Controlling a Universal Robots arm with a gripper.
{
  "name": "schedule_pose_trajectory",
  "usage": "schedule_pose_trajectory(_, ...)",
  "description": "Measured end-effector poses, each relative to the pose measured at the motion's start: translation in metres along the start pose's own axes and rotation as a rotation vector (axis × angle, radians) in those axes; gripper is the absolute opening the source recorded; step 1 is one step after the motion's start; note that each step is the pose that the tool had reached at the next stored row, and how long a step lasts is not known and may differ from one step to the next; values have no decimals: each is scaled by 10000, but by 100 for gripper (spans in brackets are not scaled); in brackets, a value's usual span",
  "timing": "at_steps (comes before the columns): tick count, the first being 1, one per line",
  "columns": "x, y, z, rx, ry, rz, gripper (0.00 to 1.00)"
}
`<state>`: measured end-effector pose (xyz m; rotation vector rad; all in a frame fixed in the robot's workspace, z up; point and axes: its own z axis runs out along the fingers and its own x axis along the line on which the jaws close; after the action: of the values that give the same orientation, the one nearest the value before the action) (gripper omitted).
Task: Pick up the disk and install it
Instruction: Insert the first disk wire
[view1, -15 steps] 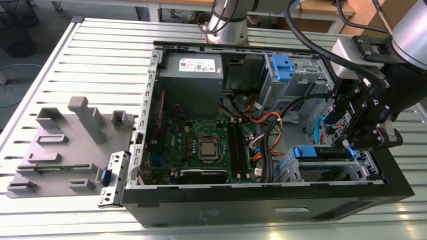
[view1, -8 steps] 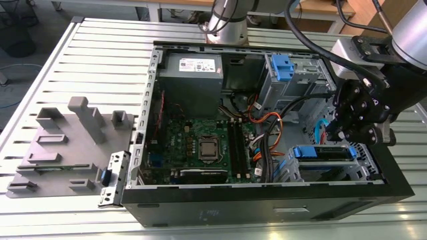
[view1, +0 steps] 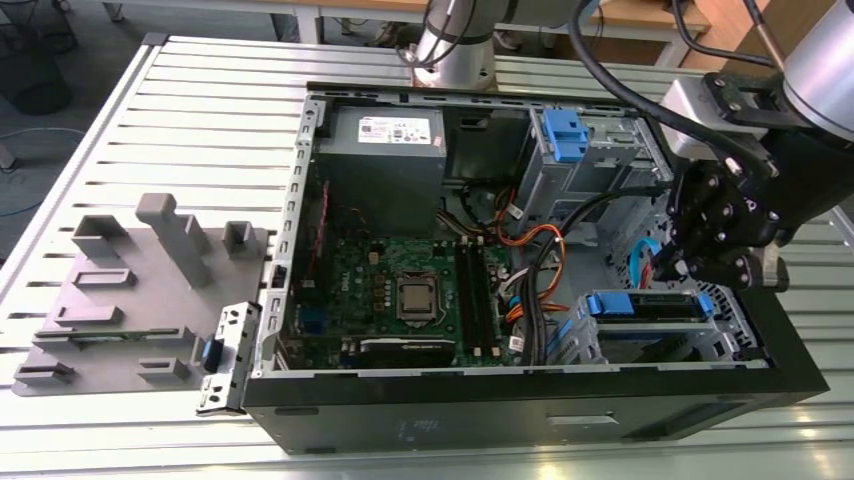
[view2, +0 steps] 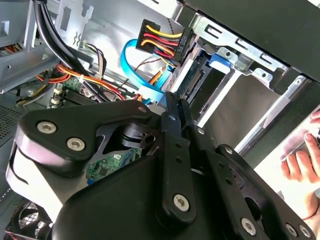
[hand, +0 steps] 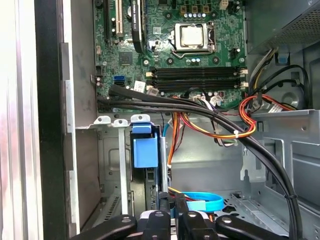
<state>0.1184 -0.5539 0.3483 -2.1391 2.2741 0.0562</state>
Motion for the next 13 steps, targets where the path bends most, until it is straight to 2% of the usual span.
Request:
schedule_pose_trajectory(5,77,23,10,91,-5,-9,16)
schedule_pose_trajectory(8,94,37,27,219,-13,-35,16)
schedule_pose_trajectory(13,115,49,43,239,-13,-51,16)
